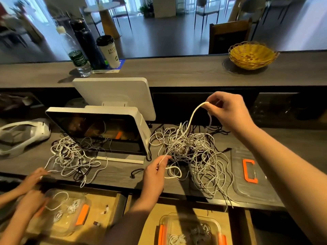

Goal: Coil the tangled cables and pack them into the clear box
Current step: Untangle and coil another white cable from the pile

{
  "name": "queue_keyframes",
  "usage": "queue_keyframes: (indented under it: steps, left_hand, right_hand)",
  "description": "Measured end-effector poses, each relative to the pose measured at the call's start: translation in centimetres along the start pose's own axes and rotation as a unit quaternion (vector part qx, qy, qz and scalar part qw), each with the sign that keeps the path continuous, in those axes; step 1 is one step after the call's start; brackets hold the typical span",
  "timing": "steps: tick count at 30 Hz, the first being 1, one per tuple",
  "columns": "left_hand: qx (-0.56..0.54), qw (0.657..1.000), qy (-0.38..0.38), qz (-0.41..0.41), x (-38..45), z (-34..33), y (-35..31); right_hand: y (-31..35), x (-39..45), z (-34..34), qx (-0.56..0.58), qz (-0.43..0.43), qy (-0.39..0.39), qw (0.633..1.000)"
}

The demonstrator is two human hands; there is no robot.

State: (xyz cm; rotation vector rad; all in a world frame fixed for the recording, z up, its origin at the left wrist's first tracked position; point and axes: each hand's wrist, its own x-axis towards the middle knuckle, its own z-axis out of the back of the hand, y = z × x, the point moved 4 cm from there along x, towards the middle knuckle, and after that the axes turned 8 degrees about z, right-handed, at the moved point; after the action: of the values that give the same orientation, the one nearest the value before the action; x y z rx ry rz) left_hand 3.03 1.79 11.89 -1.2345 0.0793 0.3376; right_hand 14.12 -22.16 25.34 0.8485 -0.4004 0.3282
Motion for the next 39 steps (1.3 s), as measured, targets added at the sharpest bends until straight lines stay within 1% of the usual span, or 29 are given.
queue_keyframes:
  steps: [1,2,4,5,6,7,8,9,10,11,13,15,17,20,21,22,23,24,25,26,27,28,30,32,35,37,38,39]
  left_hand:
    - [-0.005,1.0,-0.011,-0.003,0.1,0.1,-0.2]
    - [-0.012,1.0,-0.019,-0.007,0.2,0.3,-0.4]
    - [-0.031,0.999,-0.025,-0.019,0.4,0.7,-0.8]
    - [-0.042,0.998,-0.026,-0.024,0.5,0.8,-1.0]
    - [-0.053,0.998,-0.031,-0.024,0.7,1.0,-1.0]
    - [-0.065,0.997,-0.039,-0.016,0.8,1.2,-1.0]
    - [-0.076,0.996,-0.047,-0.006,0.9,1.4,-1.0]
    - [-0.086,0.995,-0.052,0.002,0.8,1.6,-1.1]
    - [-0.093,0.994,-0.054,0.004,0.6,1.7,-1.2]
    - [-0.098,0.994,-0.055,0.002,0.4,1.8,-1.3]
    - [-0.096,0.994,-0.059,-0.014,0.2,1.6,-1.9]
    - [-0.071,0.996,-0.048,-0.025,0.5,0.8,-2.7]
    - [-0.044,0.998,-0.017,-0.03,0.7,-0.3,-3.6]
    - [-0.008,0.996,0.021,-0.091,0.7,-1.2,-5.3]
    - [-0.007,0.995,0.036,-0.098,0.7,-1.3,-5.6]
    - [-0.03,0.995,0.058,-0.08,0.9,-1.4,-5.6]
    - [-0.076,0.993,0.084,-0.036,1.3,-1.5,-5.3]
    - [-0.139,0.983,0.118,0.027,1.7,-1.5,-4.8]
    - [-0.215,0.961,0.154,0.086,2.0,-1.5,-4.4]
    - [-0.273,0.936,0.18,0.131,2.2,-1.4,-3.9]
    - [-0.302,0.919,0.197,0.156,2.4,-1.3,-3.4]
    - [-0.317,0.91,0.208,0.166,2.5,-1.2,-3.0]
    - [-0.353,0.893,0.224,0.166,2.8,-0.9,-2.7]
    - [-0.372,0.881,0.245,0.161,2.9,-0.5,-2.7]
    - [-0.366,0.88,0.275,0.127,2.4,0.1,-3.1]
    - [-0.418,0.852,0.294,0.113,2.0,0.3,-3.4]
    - [-0.429,0.845,0.299,0.108,1.9,0.4,-3.7]
    - [-0.417,0.854,0.29,0.115,1.8,0.6,-4.0]
  right_hand:
    - [-0.1,-0.1,0.1,-0.018,-0.002,-0.009,1.0]
    - [-0.9,-0.4,0.0,-0.013,-0.025,-0.012,1.0]
    - [-3.7,-1.0,-0.4,0.076,-0.131,0.011,0.988]
    - [-5.2,-1.6,-0.6,0.139,-0.191,0.042,0.971]
    - [-6.4,-2.2,-0.7,0.203,-0.242,0.081,0.945]
    - [-7.2,-2.8,-0.8,0.262,-0.277,0.12,0.917]
    - [-7.7,-3.4,-0.7,0.307,-0.293,0.148,0.893]
    - [-7.8,-3.8,-0.7,0.338,-0.293,0.163,0.879]
    - [-7.7,-4.2,-0.7,0.351,-0.284,0.17,0.876]
    - [-7.4,-4.5,-0.7,0.346,-0.27,0.174,0.882]
    - [-6.5,-4.8,-1.1,0.295,-0.233,0.176,0.91]
    - [-5.1,-4.9,-1.9,0.242,-0.201,0.173,0.933]
    - [-3.7,-5.2,-3.0,0.207,-0.182,0.16,0.948]
    - [-1.9,-5.6,-4.8,0.168,-0.163,0.14,0.962]
    - [-1.5,-5.6,-5.3,0.187,-0.168,0.133,0.959]
    - [-1.2,-5.7,-5.5,0.241,-0.186,0.121,0.945]
    - [-0.9,-5.7,-5.7,0.315,-0.21,0.109,0.919]
    - [-0.6,-5.8,-5.6,0.382,-0.229,0.097,0.89]
    - [-0.7,-5.8,-5.5,0.427,-0.238,0.084,0.868]
    - [-1.0,-5.9,-5.1,0.445,-0.236,0.071,0.861]
    - [-1.3,-6.0,-4.8,0.44,-0.228,0.065,0.866]
    - [-1.7,-6.1,-4.4,0.415,-0.214,0.065,0.882]
    - [-2.5,-6.5,-3.6,0.331,-0.178,0.073,0.924]
    - [-3.0,-6.9,-3.4,0.245,-0.156,0.082,0.953]
    - [-3.4,-7.6,-3.6,0.187,-0.154,0.079,0.967]
    - [-4.1,-8.0,-3.6,0.152,-0.161,0.059,0.973]
    - [-4.5,-8.2,-3.5,0.134,-0.165,0.051,0.976]
    - [-4.9,-8.4,-3.5,0.119,-0.169,0.045,0.977]
